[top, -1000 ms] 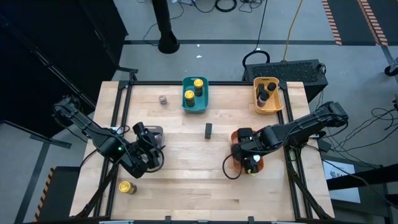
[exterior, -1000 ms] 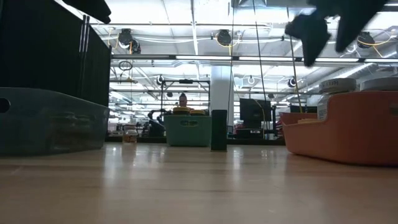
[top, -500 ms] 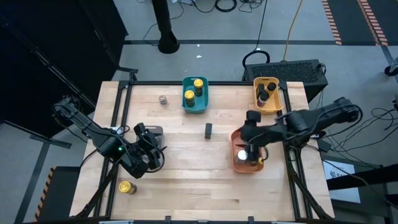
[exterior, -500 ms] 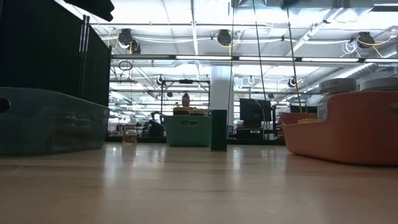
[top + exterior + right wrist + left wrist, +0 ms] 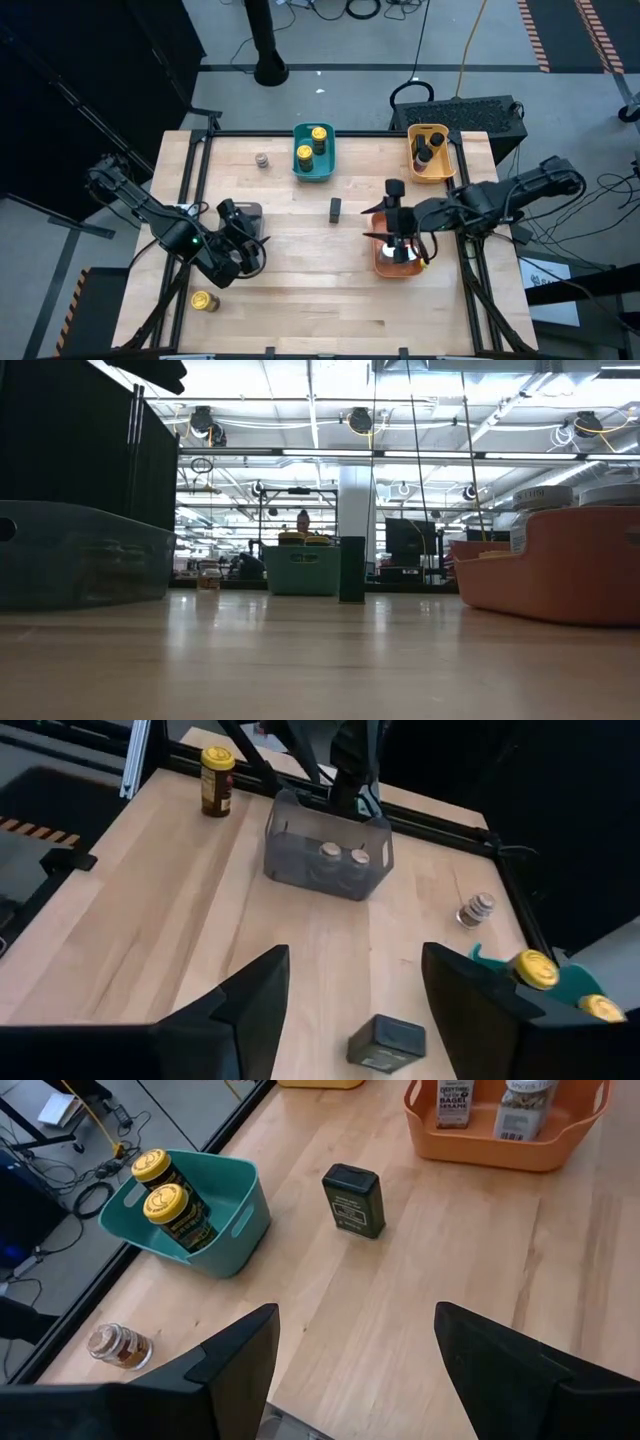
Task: Sort spices by type
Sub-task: Put the brown seasoning bottle into the black bin
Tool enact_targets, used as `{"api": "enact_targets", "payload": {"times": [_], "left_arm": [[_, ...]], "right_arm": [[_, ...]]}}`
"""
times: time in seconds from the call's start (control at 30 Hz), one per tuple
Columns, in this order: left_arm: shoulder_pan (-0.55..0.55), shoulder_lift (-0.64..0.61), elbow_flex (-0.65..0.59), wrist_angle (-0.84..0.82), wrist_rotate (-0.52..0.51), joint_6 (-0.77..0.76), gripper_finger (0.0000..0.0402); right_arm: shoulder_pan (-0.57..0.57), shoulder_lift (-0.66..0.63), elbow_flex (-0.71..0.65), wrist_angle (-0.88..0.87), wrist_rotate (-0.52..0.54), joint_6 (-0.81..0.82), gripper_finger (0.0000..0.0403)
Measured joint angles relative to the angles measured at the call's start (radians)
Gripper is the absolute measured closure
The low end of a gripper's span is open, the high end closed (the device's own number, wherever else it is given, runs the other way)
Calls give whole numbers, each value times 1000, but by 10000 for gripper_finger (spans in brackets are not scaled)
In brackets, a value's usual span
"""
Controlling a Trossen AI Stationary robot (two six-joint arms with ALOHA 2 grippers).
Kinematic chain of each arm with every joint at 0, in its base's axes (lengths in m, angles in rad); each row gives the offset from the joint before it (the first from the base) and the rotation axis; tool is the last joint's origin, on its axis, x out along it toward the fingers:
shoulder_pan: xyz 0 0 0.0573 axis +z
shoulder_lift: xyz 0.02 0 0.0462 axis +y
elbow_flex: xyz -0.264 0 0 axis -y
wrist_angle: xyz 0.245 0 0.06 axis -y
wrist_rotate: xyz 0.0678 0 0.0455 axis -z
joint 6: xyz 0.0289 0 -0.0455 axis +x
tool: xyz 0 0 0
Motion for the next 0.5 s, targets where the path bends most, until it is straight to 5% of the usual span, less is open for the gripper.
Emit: {"api": "enact_targets", "payload": {"times": [0.23,0.5], "left_arm": [[0,41,0,0,0,0,127],[87,62,0,79,39,-53,127]], "right_arm": [[0,-88,-241,311,19,42,199],[-1,-155,-299,211,370,213,200]]}}
